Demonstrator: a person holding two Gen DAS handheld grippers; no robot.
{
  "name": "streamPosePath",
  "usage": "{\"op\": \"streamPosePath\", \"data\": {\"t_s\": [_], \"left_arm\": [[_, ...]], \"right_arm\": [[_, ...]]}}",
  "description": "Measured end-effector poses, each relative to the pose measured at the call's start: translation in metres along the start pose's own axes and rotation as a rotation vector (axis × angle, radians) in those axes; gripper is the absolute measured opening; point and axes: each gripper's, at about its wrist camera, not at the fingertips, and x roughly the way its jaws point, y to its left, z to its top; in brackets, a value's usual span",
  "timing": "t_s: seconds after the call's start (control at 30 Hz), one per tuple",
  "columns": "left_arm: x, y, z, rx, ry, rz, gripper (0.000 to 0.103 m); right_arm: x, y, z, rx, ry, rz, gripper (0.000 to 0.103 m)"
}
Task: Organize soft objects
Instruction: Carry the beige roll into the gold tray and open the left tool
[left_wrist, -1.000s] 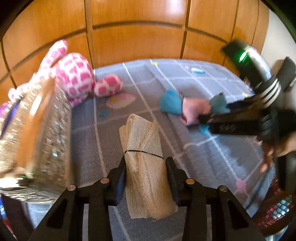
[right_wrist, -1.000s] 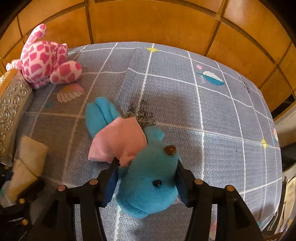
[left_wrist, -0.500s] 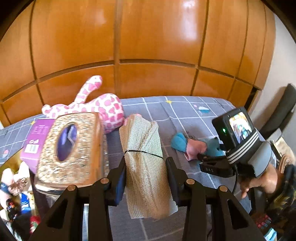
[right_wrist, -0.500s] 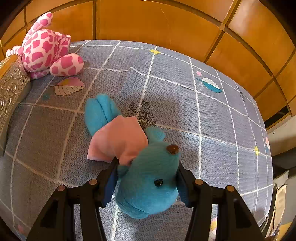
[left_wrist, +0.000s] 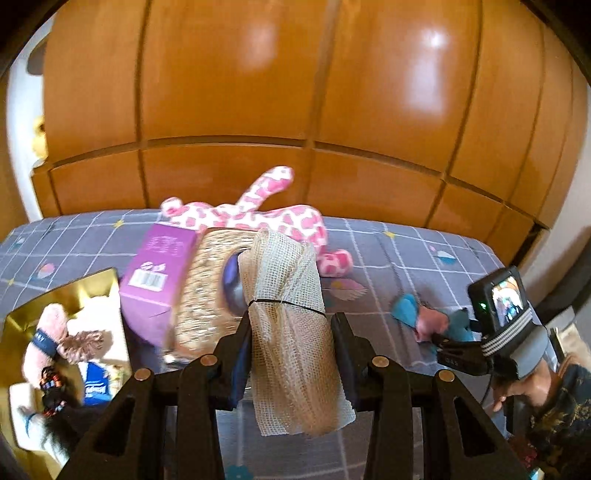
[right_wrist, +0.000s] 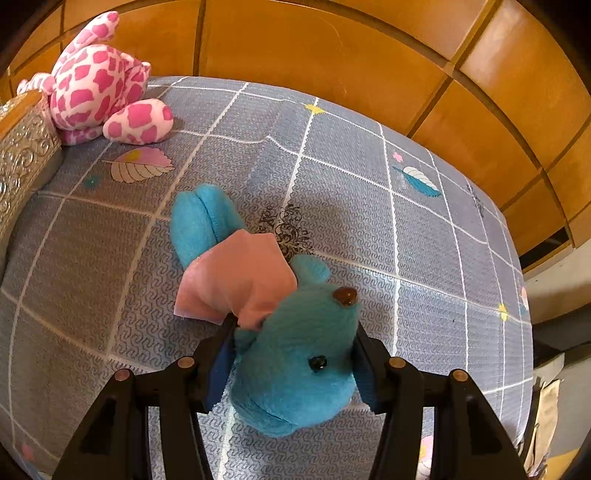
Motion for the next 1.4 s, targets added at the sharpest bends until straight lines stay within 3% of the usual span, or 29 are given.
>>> {"op": "streamPosePath", "data": {"t_s": [0.33,0.6,0.87,1.07,1.23,1.33,1.4], "left_arm": [[-0.008,0.054,-0.013,-0.100,0.013,0.078,0.041],[-0.022,0.127,-0.029,-0.251,0.027,0.189,0.041],[-0.035,0.205,-0.042,-0.437,0.035,0.254,0.042],[-0.039,0.263,-0.043,-0.521,0.040,0.337,0.042],[-0.034,0.301,-0.039,-0.529,0.059,0.422,0.042],[-0.023,0.315,-0.039,-0.512,0.081,0.466,0.046],[-0.018,0.323,-0.040,-0.515,0.095,0.486,0.055]], "right_arm": [[-0.003,0.003,-0.002,-0.026,-0.011,-0.022,0.057],[-0.007,0.006,-0.004,-0.039,-0.015,-0.029,0.056],[-0.006,0.005,-0.003,-0.045,-0.015,-0.032,0.056],[-0.006,0.006,-0.002,-0.045,-0.015,-0.032,0.056],[-0.006,0.006,-0.002,-0.045,-0.015,-0.033,0.056],[-0.006,0.006,-0.003,-0.044,-0.015,-0.034,0.056],[-0.006,0.006,-0.003,-0.044,-0.015,-0.036,0.056]]}}
